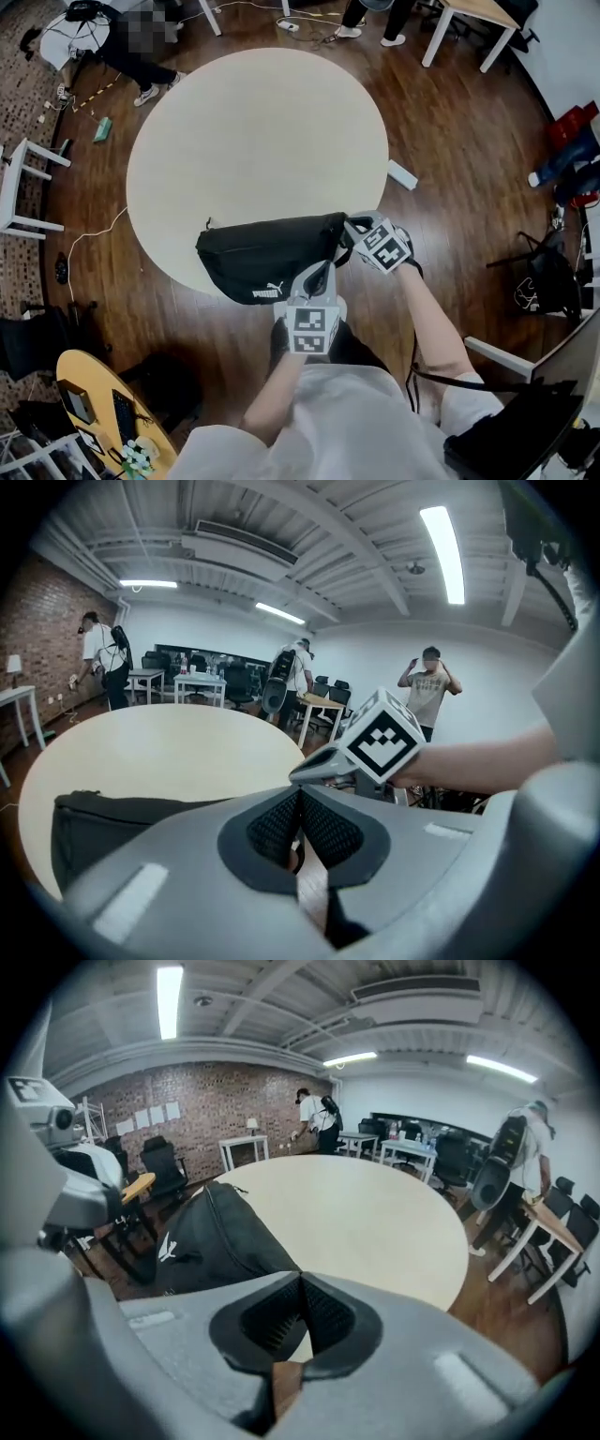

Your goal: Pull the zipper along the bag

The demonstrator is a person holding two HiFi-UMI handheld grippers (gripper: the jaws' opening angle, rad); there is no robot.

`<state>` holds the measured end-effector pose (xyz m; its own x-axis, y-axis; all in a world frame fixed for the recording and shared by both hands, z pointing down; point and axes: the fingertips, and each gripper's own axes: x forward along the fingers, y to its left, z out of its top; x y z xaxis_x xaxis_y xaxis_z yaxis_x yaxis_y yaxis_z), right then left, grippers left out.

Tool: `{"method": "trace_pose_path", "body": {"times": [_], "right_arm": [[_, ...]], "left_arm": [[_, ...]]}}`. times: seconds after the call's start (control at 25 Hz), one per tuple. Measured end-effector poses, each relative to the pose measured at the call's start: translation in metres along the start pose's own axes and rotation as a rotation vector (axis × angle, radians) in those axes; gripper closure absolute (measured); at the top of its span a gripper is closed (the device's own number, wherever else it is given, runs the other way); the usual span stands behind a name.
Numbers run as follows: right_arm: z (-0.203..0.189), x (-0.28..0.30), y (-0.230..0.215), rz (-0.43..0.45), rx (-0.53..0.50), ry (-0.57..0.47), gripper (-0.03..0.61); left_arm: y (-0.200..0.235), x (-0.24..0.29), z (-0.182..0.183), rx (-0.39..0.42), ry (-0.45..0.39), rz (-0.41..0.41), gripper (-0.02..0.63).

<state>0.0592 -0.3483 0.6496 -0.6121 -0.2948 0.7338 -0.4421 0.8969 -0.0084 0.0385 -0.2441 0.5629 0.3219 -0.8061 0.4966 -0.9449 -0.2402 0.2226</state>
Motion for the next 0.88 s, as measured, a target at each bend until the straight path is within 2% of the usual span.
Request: {"method": "trace_pose_path", "body": {"times": [0.16, 0.32, 0.36, 0.4, 0.52, 0.68, 0.88], "right_arm": [[-0.021, 0.049, -0.007, 0.076, -0.050, 0.148, 0.588], [-0.042, 0.080, -0.008, 0.151, -0.043, 0.254, 0.588], [-0.047, 0.086, -0.008, 0.161, -0.042, 0.277, 0.588], [-0.051, 0.090, -0.009, 0.166, -0.037, 0.305, 0.588], [-0.057, 0.090, -0.015, 0.190, 0.020, 0.385, 0.588], [-0.056, 0.090, -0.014, 0.232, 0.042, 0.430, 0.588], [-0.055, 0.090, -0.013, 0.253, 0.054, 0.434, 0.588]], "left_arm": [[0.002, 0.026, -0.029, -0.013, 0.095, 0.035, 0.597], [0.003, 0.050, -0.054, -0.020, 0.156, 0.080, 0.595], [0.002, 0.056, -0.059, -0.034, 0.172, 0.078, 0.578], [0.002, 0.061, -0.064, -0.049, 0.191, 0.078, 0.521], [0.005, 0.079, -0.074, -0.091, 0.229, 0.106, 0.481], [0.013, 0.104, -0.082, -0.122, 0.274, 0.153, 0.409], [0.026, 0.131, -0.093, -0.173, 0.321, 0.243, 0.390]]}}
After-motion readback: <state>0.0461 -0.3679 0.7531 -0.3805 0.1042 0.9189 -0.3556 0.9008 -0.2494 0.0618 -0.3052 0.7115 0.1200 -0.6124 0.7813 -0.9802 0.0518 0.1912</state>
